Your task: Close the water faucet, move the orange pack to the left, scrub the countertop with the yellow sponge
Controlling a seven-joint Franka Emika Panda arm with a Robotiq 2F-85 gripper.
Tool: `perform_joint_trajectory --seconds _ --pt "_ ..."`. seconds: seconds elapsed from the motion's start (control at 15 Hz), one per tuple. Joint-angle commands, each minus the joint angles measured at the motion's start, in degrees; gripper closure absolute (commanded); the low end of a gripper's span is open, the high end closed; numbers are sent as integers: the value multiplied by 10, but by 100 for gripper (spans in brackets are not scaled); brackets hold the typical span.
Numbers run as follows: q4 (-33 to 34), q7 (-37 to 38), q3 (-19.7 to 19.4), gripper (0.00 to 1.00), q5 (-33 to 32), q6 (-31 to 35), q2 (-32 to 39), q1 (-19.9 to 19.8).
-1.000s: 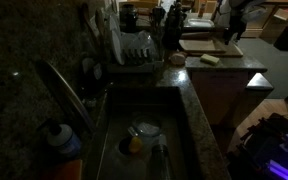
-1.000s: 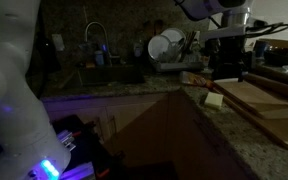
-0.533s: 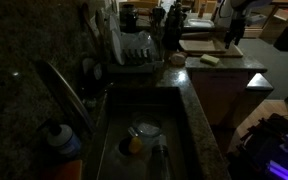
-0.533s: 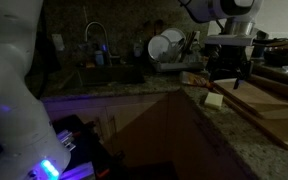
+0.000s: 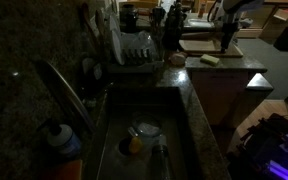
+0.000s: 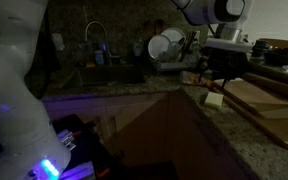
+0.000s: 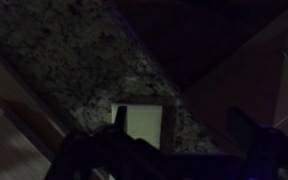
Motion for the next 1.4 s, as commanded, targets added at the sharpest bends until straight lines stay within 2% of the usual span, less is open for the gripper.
perform_joint_trajectory --seconds 0.0,0.07,0.13,0.33,0.4,0.47,0.67,1.0,1.07,1.33 --pt "86 -83 16 0 -10 -79 61 -1" --pt "109 -90 11 0 -30 -108 79 7" --pt "51 -60 10 0 -10 -62 36 5" --pt "61 -60 10 0 -12 -67 48 7" --pt "50 -51 13 0 -1 -42 42 6" --pt "62 -31 11 0 11 7 62 2" --pt "86 -2 15 0 29 91 110 1" --pt "92 25 13 0 6 177 154 12" --pt "79 14 20 0 9 156 139 6" --pt "80 17 20 0 8 158 141 6"
